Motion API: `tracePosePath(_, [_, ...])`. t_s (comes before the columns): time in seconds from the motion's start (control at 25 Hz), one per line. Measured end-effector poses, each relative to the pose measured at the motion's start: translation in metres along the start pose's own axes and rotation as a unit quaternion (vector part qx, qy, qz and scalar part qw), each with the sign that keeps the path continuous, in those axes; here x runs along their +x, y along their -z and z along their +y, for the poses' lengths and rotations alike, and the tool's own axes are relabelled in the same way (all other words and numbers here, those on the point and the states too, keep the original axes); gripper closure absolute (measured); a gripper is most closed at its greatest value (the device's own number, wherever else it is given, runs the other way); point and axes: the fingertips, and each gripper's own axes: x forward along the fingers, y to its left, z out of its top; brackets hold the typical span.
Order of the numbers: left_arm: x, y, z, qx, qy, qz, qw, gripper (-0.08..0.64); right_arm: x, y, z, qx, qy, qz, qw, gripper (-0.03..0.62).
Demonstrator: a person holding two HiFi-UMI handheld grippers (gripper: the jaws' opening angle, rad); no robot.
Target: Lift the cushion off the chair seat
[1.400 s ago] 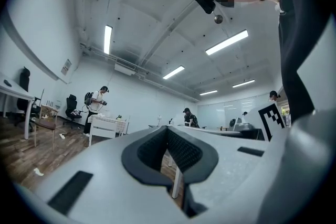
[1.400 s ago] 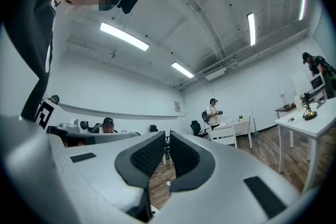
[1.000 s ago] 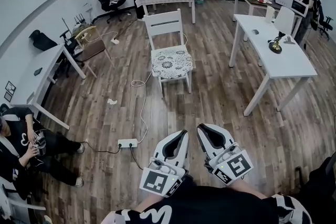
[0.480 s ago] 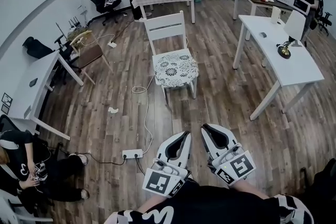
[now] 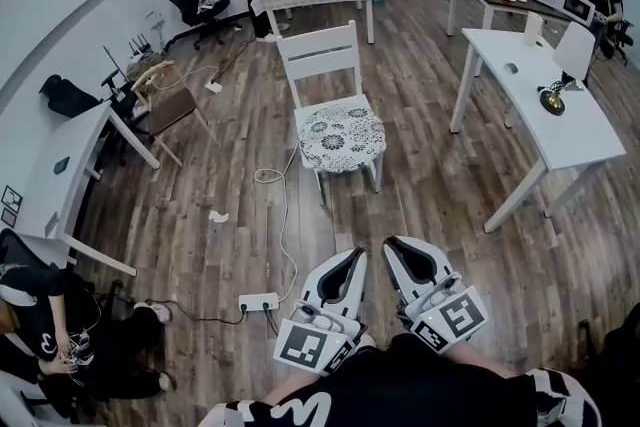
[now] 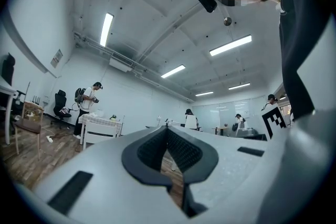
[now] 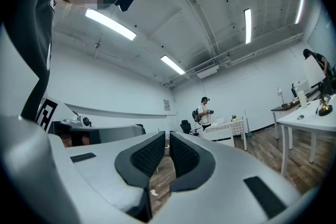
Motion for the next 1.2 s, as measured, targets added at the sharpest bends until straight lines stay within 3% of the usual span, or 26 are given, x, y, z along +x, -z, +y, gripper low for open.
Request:
tracePosePath(0.2, [0.004,0.003,0.011,0.005,-0.004,0.019,0.9998,0.561,0.012,0.000,-0.006,0.015,-0.002,0.007,1.000,0.554])
tracePosePath(0.4, [-0.001,-0.008,0.024,-0.012,-0.019,-0.006,0.9997,0.560,0.025,0.002,0.004,0.017,-0.016,0.004,1.000,0.554])
tracePosePath(0.64, [-0.004,0.004,0.024,-0.018,-0.014,0.005,0.9997,0.560,0.024,0.018,0.012,0.031,-0.030,0.021,0.999,0.554])
tracePosePath(0.88, [0.006,0.017,0.037,-0.009,-0.015,0.028,0.9995,0.561,0.032,0.020,-0.003,0.033,-0.023,0.024,0.999,0.554])
tracePosePath(1.2, [0.050,0.021,0.077,-0.003,-0.031,0.026,0.9992,0.560,0.081,0.030,-0.037,0.031,-0.047,0.030,0.998,0.554])
